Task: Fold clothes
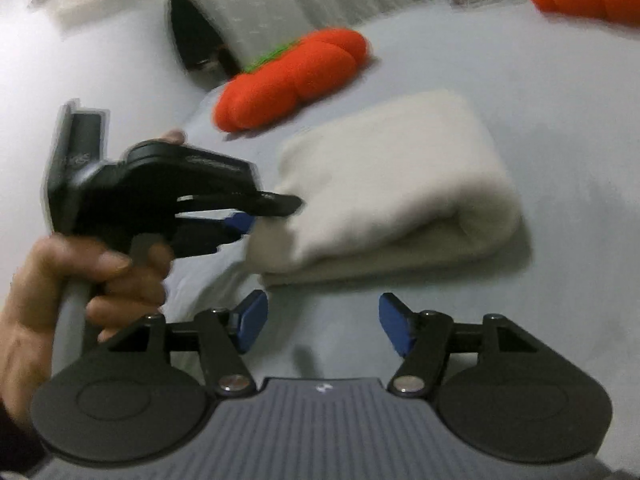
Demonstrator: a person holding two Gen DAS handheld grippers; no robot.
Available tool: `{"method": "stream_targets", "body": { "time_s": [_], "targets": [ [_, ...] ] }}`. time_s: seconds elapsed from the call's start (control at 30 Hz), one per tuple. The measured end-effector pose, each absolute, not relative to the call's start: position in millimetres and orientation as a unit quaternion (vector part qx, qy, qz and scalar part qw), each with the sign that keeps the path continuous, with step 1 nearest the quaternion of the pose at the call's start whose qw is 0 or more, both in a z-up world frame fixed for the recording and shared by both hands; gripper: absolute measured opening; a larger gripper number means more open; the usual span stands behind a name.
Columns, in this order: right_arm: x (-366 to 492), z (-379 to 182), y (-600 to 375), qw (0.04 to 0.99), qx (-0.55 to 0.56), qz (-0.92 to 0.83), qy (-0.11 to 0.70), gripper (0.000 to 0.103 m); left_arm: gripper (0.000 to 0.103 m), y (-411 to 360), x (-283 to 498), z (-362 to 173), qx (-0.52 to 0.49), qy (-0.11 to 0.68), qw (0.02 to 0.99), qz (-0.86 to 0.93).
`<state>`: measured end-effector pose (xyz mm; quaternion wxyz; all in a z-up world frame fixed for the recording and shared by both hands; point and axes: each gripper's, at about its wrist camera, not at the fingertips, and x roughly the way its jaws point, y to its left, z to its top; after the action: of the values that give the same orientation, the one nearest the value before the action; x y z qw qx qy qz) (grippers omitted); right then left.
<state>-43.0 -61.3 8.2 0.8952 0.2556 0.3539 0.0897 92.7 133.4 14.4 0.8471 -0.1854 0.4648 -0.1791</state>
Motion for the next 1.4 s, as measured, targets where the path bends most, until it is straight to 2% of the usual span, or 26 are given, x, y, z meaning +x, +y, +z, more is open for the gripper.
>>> {"method": "stream_targets", "body": {
  "time_s": [0.07, 0.17, 0.4, 0.53, 0.67, 0.73, 0.8, 0.9, 1.0, 1.03, 1.23, 1.4],
  "targets": [
    [-42, 0, -77, 0.876, 0.324, 0.084, 0.348, 0.066, 0.019, 134, 93, 14, -0.183, 0.464, 0.848, -0.180],
    [-40, -2, -83, 0.862, 0.367, 0.079, 0.341, 0.067, 0.019, 135, 93, 12, -0.181, 0.464, 0.848, -0.182],
    [-31, -4, -77, 0.857, 0.403, 0.077, 0.312, 0.089, 0.019, 139, 94, 10, -0.180, 0.463, 0.847, -0.188],
    [-22, -6, -70, 0.863, 0.408, 0.057, 0.292, 0.089, 0.019, 141, 95, 9, -0.183, 0.464, 0.846, -0.191],
    [-25, -10, -74, 0.861, 0.434, 0.029, 0.264, 0.082, 0.019, 139, 94, 10, -0.179, 0.463, 0.846, -0.193],
    [-28, -12, -75, 0.861, 0.442, 0.016, 0.251, 0.073, 0.019, 138, 94, 11, -0.178, 0.463, 0.847, -0.193],
    [-31, -16, -79, 0.857, 0.454, 0.004, 0.244, 0.057, 0.019, 139, 93, 11, -0.179, 0.463, 0.846, -0.194],
    [-33, -18, -88, 0.845, 0.478, 0.001, 0.241, 0.044, 0.021, 141, 94, 10, -0.184, 0.465, 0.843, -0.198],
    [-33, -8, -85, 0.843, 0.480, -0.009, 0.244, 0.039, 0.033, 148, 94, 12, -0.203, 0.469, 0.837, -0.195],
    [-32, -5, -84, 0.839, 0.485, -0.013, 0.246, 0.038, 0.040, 152, 93, 13, -0.211, 0.471, 0.834, -0.193],
    [-16, 12, -86, 0.818, 0.513, -0.027, 0.261, 0.037, 0.055, 169, 81, 19, -0.252, 0.475, 0.819, -0.203],
    [-11, 21, -90, 0.805, 0.527, -0.031, 0.270, 0.036, 0.060, 174, 79, 4, -0.321, 0.498, 0.780, -0.203]
  ]
}}
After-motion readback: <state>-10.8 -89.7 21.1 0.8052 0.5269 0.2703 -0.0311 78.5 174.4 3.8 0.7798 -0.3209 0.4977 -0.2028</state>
